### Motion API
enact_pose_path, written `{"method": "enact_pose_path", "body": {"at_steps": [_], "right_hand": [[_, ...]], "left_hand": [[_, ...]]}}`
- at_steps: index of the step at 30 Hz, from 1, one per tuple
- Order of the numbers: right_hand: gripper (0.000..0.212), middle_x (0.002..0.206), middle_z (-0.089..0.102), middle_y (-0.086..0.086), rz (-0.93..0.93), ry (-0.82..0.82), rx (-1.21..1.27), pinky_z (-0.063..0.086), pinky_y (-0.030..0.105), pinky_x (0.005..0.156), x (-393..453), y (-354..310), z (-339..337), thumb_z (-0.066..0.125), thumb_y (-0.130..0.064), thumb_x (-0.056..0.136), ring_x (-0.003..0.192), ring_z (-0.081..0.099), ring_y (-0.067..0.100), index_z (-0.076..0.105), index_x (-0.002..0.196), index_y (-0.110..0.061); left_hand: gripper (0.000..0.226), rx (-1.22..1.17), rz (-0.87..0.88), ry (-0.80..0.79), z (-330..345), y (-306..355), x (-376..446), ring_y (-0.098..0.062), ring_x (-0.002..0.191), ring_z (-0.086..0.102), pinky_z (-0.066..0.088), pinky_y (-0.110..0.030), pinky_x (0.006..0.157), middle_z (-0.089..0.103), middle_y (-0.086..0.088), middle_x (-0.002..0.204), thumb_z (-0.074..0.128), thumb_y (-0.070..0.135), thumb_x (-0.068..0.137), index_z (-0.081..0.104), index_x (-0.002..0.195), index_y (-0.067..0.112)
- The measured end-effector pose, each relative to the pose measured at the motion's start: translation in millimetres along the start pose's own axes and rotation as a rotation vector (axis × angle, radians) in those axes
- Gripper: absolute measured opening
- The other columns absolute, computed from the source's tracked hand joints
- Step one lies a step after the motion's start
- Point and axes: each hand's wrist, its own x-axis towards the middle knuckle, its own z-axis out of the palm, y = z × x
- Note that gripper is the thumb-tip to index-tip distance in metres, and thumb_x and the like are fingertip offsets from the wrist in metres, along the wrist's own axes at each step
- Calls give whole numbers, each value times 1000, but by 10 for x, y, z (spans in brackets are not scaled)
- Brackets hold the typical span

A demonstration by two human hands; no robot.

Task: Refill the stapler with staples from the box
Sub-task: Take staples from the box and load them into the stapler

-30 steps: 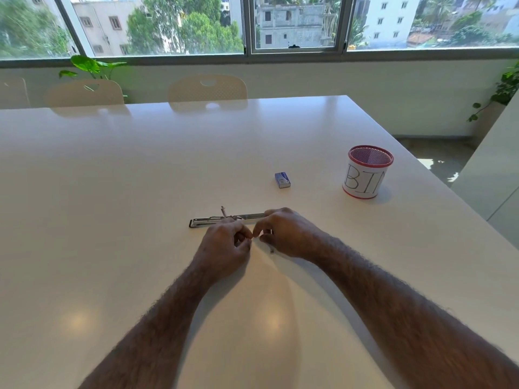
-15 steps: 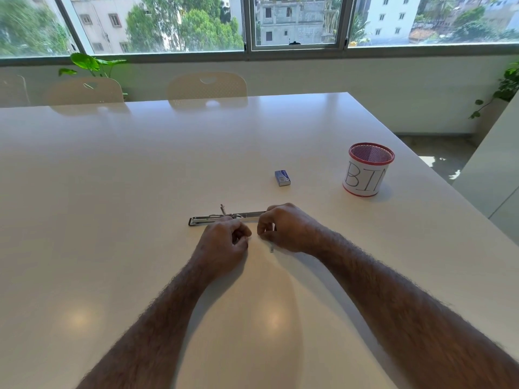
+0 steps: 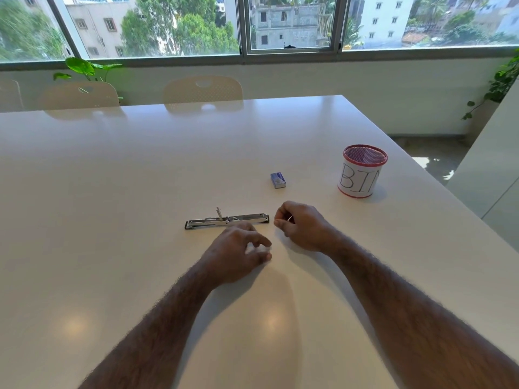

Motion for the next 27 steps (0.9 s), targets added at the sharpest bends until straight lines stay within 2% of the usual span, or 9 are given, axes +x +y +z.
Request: {"method": "enact_pose_path", "body": {"at_steps": [4, 7, 9, 11, 14, 19, 21, 24, 27], "right_hand": [[5, 88, 61, -5, 54, 74, 31, 54, 29, 73, -53, 95, -55, 59, -16, 94, 81, 61, 15, 59, 92, -21], [5, 86, 62, -6, 55, 143, 42, 53, 24, 69, -83, 133, -103, 60, -16, 93, 79, 61, 13, 59, 92, -21], [6, 80, 61, -10, 22, 287, 57, 48, 12, 60, -86, 141, -162, 62, -15, 92, 72, 61, 6, 59, 90, -20], [7, 75, 60, -15, -19, 522, 88, 43, 5, 55, -82, 139, -270, 64, -13, 90, 64, 59, -2, 60, 87, -17], [5, 73, 62, -7, -40, 815, 99, 37, 0, 55, -42, 151, -516, 66, -8, 88, 59, 55, 0, 63, 85, -11], [6, 83, 72, 11, 30, 976, 26, 31, 8, 63, 83, 275, -957, 68, -11, 85, 69, 56, 17, 67, 85, -5], [5, 83, 73, 9, 38, 979, -6, 32, 12, 65, 120, 320, -1133, 68, -13, 84, 71, 58, 18, 66, 84, -8], [3, 83, 73, 9, 78, 962, -88, 48, 27, 70, 177, 401, -1360, 65, -11, 84, 75, 65, 25, 66, 84, -9], [4, 84, 74, 9, 112, 943, -179, 44, 23, 69, 209, 476, -1515, 66, -9, 84, 74, 65, 23, 70, 85, -8]], "left_hand": [[10, 8, 18, 12, 36, 33, 37, 6, 80, 48, 37, -21, 70, 56, 15, 87, 70, 33, 82, 74, 90, 30], [8, -2, 16, -4, 59, 82, 82, 5, 76, 50, 39, -19, 69, 58, 14, 87, 67, 29, 85, 72, 90, 25], [5, -33, 14, 7, 85, 149, 157, 4, 71, 52, 38, -14, 65, 58, 17, 83, 65, 26, 87, 70, 89, 25], [6, -79, -2, 49, 112, 262, 284, 5, 67, 54, 37, -7, 62, 60, 18, 77, 65, 23, 87, 70, 90, 24], [10, -235, -51, 155, 137, 481, 581, 2, 68, 58, 41, -6, 65, 67, 12, 77, 65, 20, 87, 73, 92, 17], [11, -402, -88, 283, 169, 910, 1164, 8, 60, 56, 36, 1, 55, 66, 10, 71, 66, 17, 85, 74, 91, 13], [13, -392, -91, 328, 179, 1076, 1383, 1, 63, 58, 39, -4, 56, 70, 5, 76, 68, 20, 84, 75, 92, 13], [16, -329, -42, 358, 184, 1278, 1649, -16, 78, 67, 52, -22, 75, 76, -5, 88, 69, 19, 83, 76, 93, 8], [19, -237, 20, 345, 212, 1436, 1866, -21, 82, 69, 57, -36, 82, 76, -9, 93, 69, 17, 83, 75, 97, 5]]}}
